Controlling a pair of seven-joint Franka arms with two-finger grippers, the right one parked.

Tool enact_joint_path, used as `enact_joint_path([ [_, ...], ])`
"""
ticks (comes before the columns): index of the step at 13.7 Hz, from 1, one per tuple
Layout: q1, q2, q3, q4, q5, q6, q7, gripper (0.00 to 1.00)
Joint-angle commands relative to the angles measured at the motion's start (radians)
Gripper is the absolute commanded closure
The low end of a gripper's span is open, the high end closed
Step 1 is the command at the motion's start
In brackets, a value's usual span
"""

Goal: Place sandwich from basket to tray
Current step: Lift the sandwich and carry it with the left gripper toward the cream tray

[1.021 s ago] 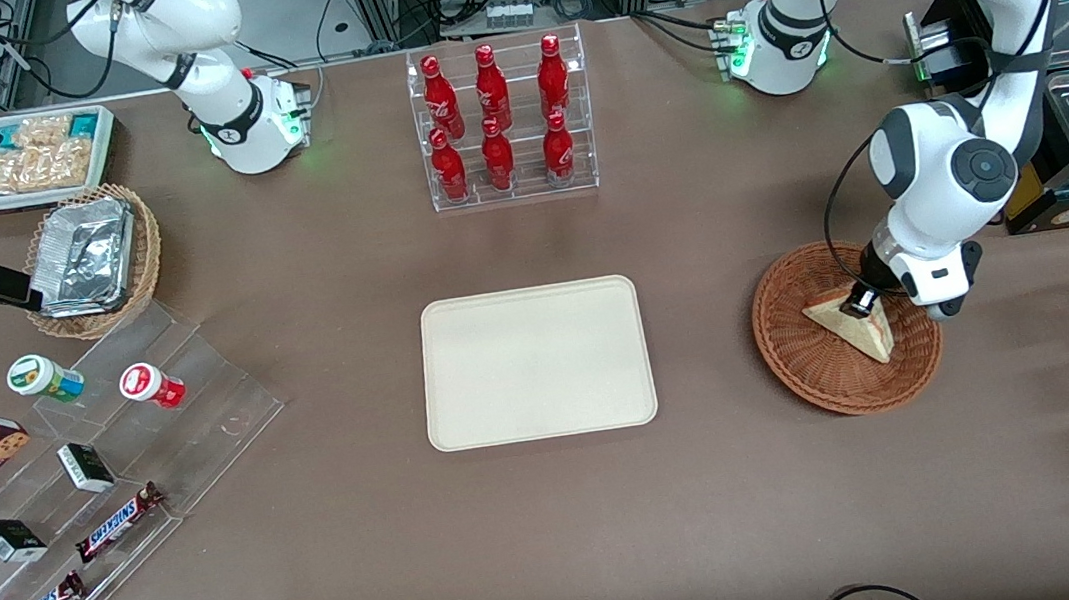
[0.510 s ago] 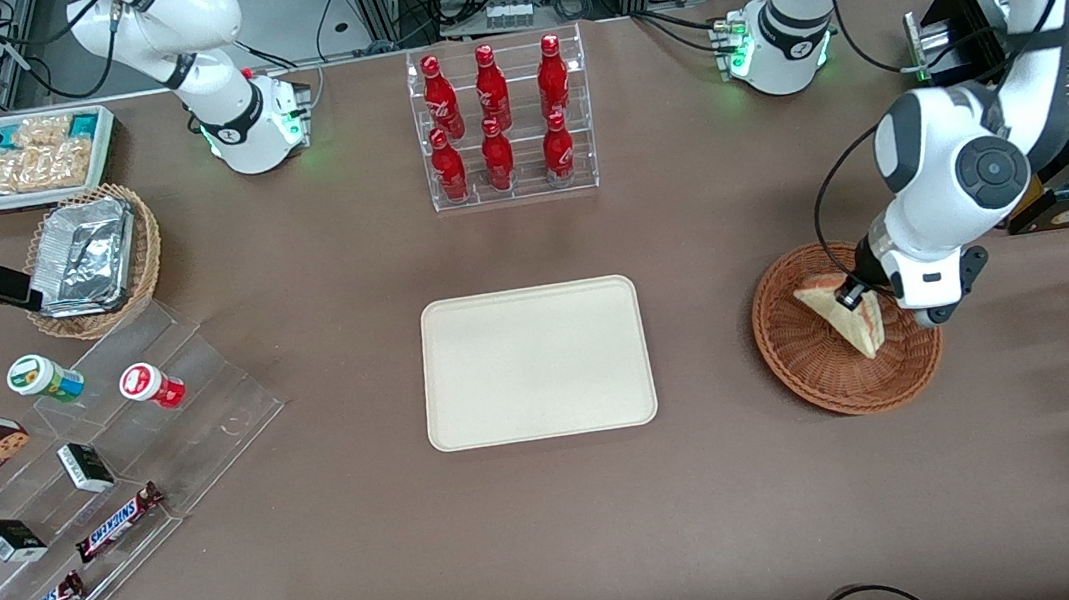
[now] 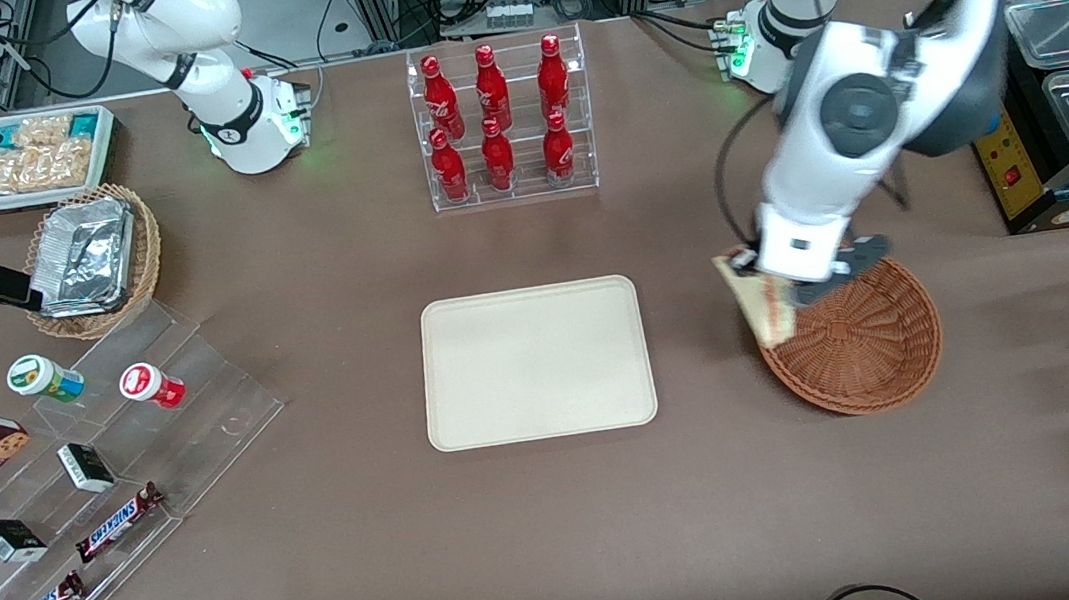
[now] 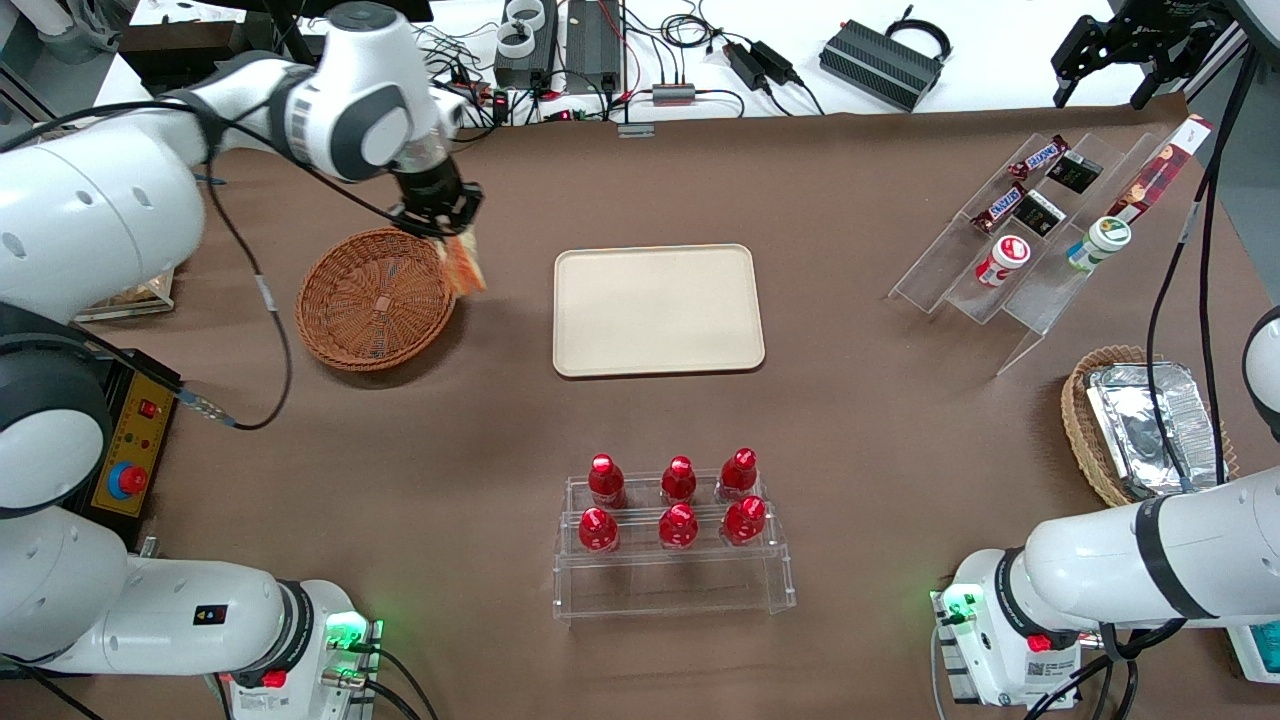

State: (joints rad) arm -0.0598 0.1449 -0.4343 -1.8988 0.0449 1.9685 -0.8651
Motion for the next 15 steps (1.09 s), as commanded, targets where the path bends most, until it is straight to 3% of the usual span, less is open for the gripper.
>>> enact_joint_path([
  [1, 0.006, 0.129, -0.127, 0.14, 0.07, -0.016, -0.037, 1.0],
  [2, -0.021, 0.186, -0.171, 0.183, 0.125, -0.016, -0.082, 1.0],
  [8, -0.316, 0.582, -0.172, 0.458, 0.478, -0.02, -0.402, 1.0],
  [10, -0.348, 0.666, -0.172, 0.524, 0.533, -0.016, -0.431, 1.0],
  [15, -0.437, 0.749, -0.11, 0.626, 0.556, -0.014, -0.427, 1.0],
])
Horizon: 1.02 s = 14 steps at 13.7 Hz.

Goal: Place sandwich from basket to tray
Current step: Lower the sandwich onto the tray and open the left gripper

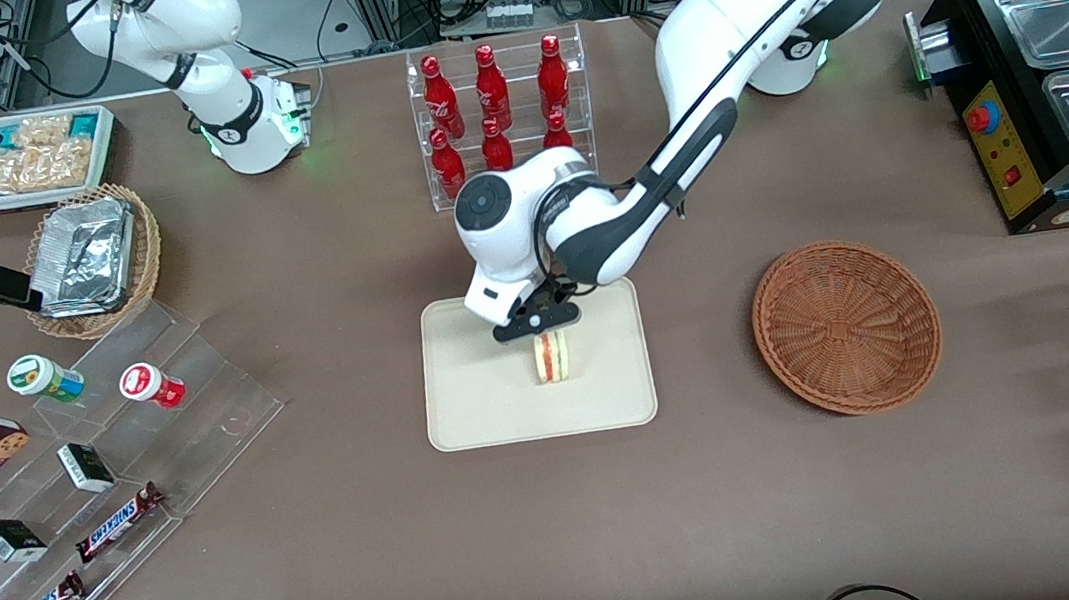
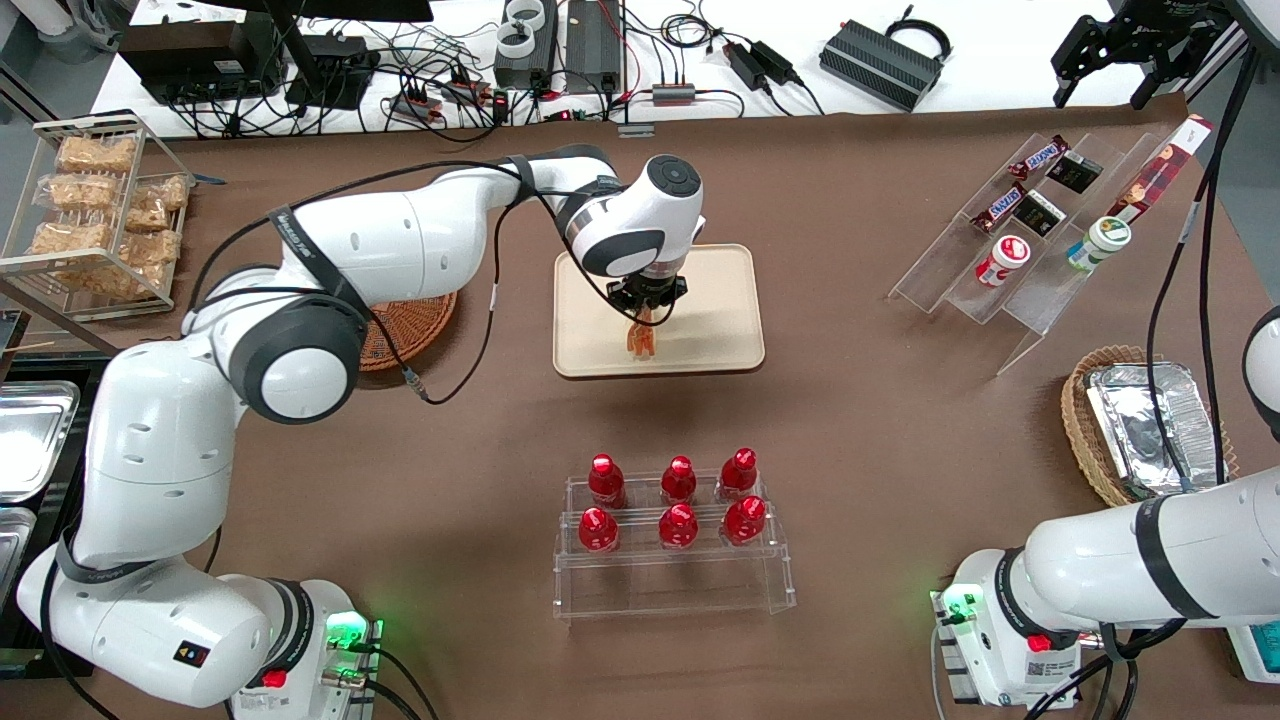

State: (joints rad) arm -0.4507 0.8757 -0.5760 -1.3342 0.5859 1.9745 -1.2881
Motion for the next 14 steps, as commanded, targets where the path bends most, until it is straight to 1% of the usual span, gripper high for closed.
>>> enact_joint_path([
  [1, -0.046, 0.02, 0.033, 0.066, 0.015, -0.017, -0.003, 1.0],
  [4, -0.048, 0.032, 0.033, 0.073, 0.015, -0.008, 0.004, 1.0],
  [5, -0.051, 0.035, 0.033, 0.073, 0.017, -0.006, 0.004, 0.96],
  [6, -0.056, 0.037, 0.033, 0.073, 0.017, -0.006, 0.004, 0.76],
  [7, -0.056, 0.037, 0.033, 0.073, 0.017, -0.006, 0.007, 0.27],
  [8, -0.054, 0.035, 0.033, 0.073, 0.017, -0.006, 0.009, 0.02],
  [11, -0.043, 0.013, 0.031, 0.076, 0.008, -0.022, 0.006, 0.0],
  [12, -0.037, -0.016, 0.031, 0.078, 0.0, -0.041, 0.004, 0.0],
  [14, -0.004, -0.084, 0.03, 0.078, -0.061, -0.12, -0.002, 0.0],
])
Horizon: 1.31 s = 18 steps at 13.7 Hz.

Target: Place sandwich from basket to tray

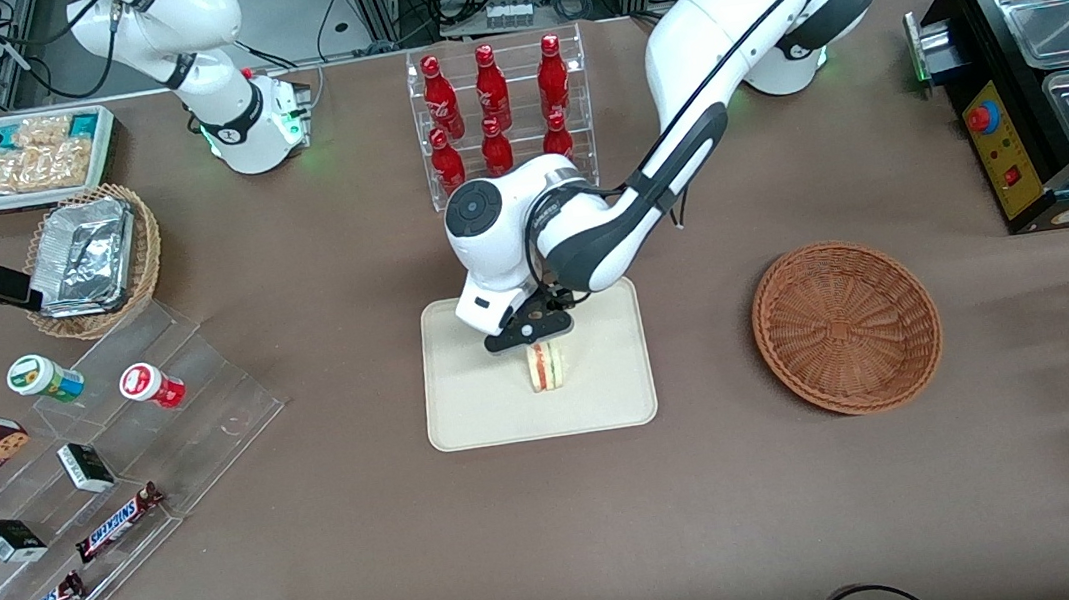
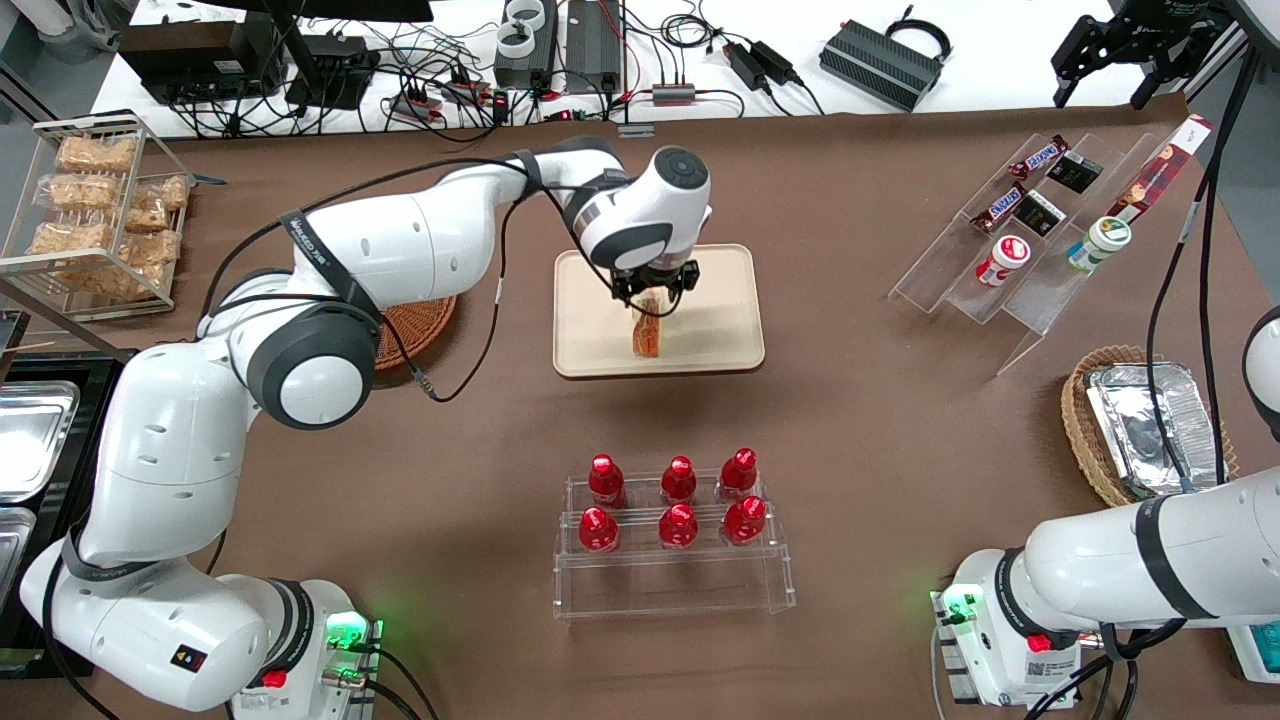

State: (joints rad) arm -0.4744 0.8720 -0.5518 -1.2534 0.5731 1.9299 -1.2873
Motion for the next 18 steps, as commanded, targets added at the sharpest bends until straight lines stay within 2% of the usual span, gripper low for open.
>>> enact_joint_path([
  [1, 0.031, -0.12, 0.007, -0.011, -0.071, -0.116, 0.002, 0.0],
  [3, 0.086, -0.192, -0.003, -0.038, -0.085, -0.207, 0.008, 0.0],
  [5, 0.147, -0.287, -0.002, -0.061, -0.163, -0.271, 0.07, 0.0],
  [7, 0.242, -0.391, -0.002, -0.092, -0.267, -0.354, 0.227, 0.0],
  [10, 0.368, -0.519, -0.002, -0.121, -0.381, -0.44, 0.423, 0.0],
  [15, 0.519, -0.62, 0.007, -0.129, -0.441, -0.555, 0.679, 0.0],
  [16, 0.528, -0.651, 0.033, -0.133, -0.446, -0.584, 0.759, 0.0],
  [17, 0.522, -0.678, 0.102, -0.133, -0.452, -0.613, 0.834, 0.0],
  [18, 0.517, -0.708, 0.163, -0.133, -0.488, -0.633, 0.921, 0.0],
])
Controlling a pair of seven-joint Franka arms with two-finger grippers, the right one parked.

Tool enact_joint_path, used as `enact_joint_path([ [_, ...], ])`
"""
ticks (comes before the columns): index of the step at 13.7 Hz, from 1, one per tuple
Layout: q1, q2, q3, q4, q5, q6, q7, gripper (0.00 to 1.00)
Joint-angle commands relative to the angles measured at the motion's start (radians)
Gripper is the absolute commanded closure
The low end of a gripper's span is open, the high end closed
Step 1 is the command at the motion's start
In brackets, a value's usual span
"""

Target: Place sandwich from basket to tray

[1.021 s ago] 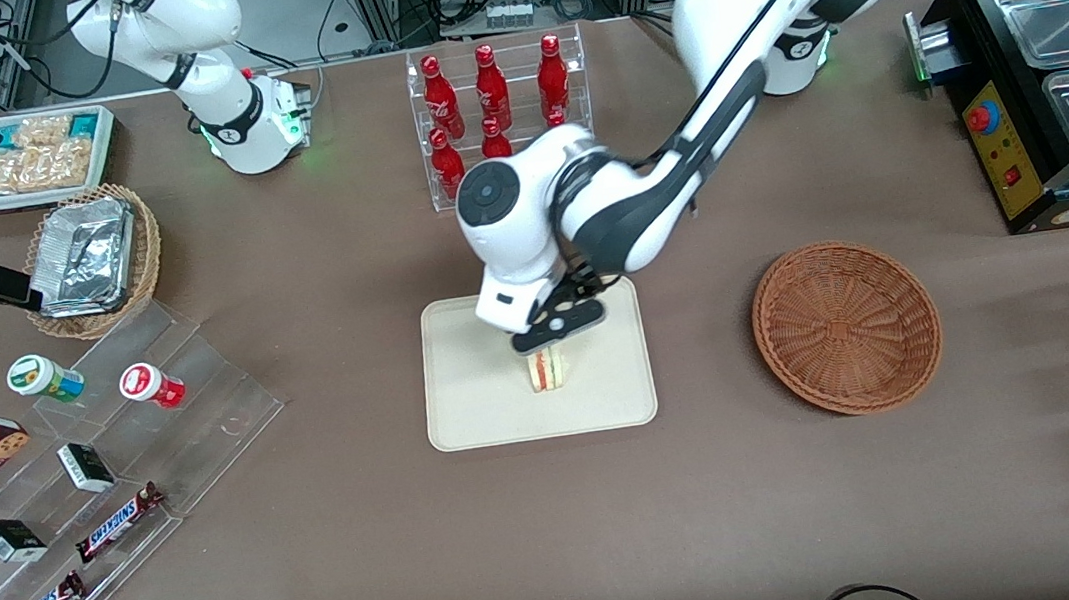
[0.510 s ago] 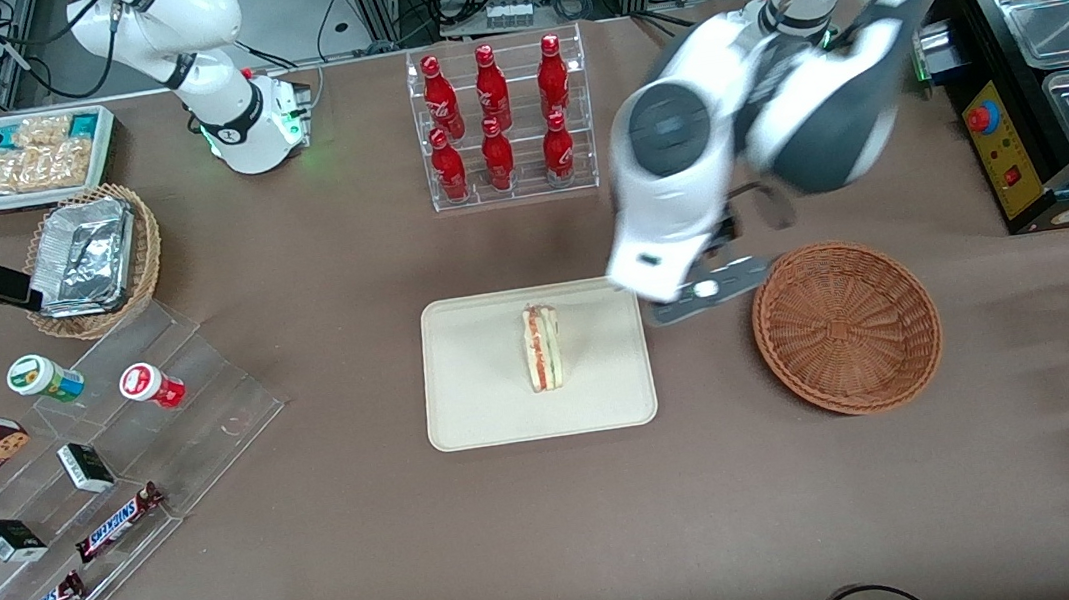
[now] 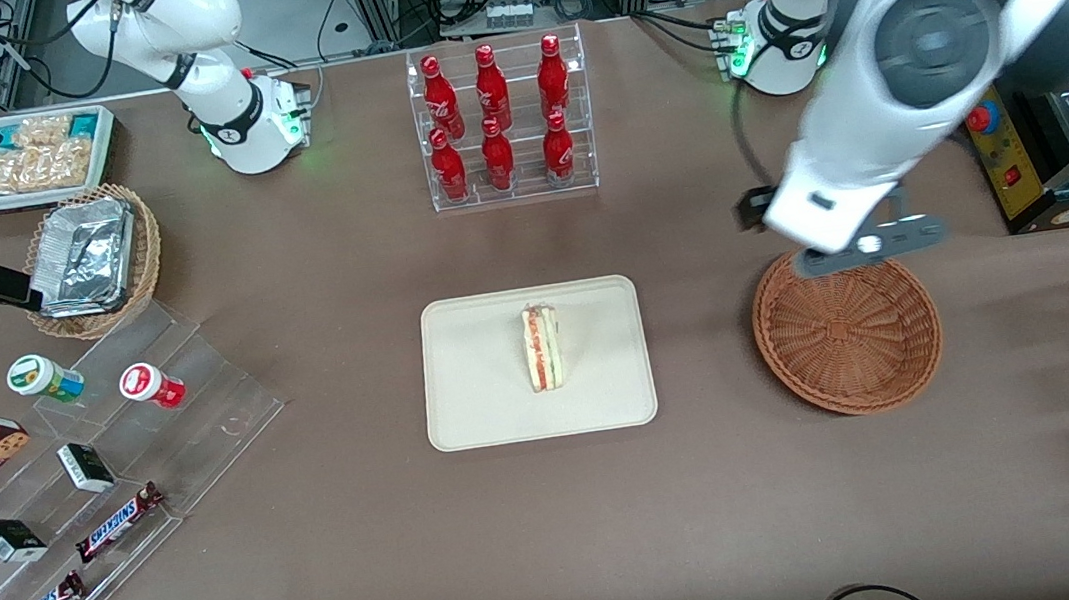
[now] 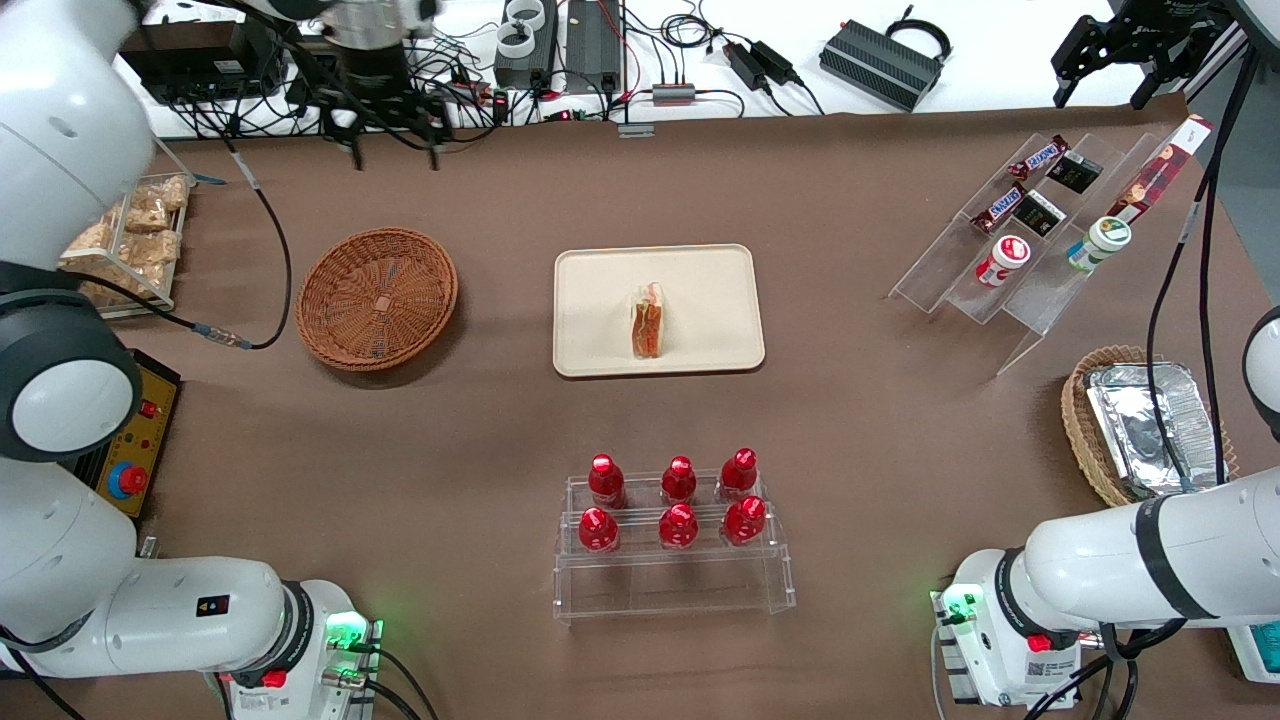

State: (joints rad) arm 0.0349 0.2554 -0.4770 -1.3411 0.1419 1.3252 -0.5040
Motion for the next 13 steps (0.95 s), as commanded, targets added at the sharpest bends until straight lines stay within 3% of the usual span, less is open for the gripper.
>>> enact_joint_path([
  [1, 0.005, -0.123, 0.166, -0.05, -0.097, -0.047, 0.235, 0.0],
  [4, -0.038, -0.234, 0.346, -0.148, -0.137, -0.051, 0.419, 0.0],
  [8, -0.092, -0.285, 0.481, -0.184, -0.137, -0.05, 0.487, 0.01],
  [13, -0.09, -0.26, 0.486, -0.139, -0.134, -0.057, 0.501, 0.0],
])
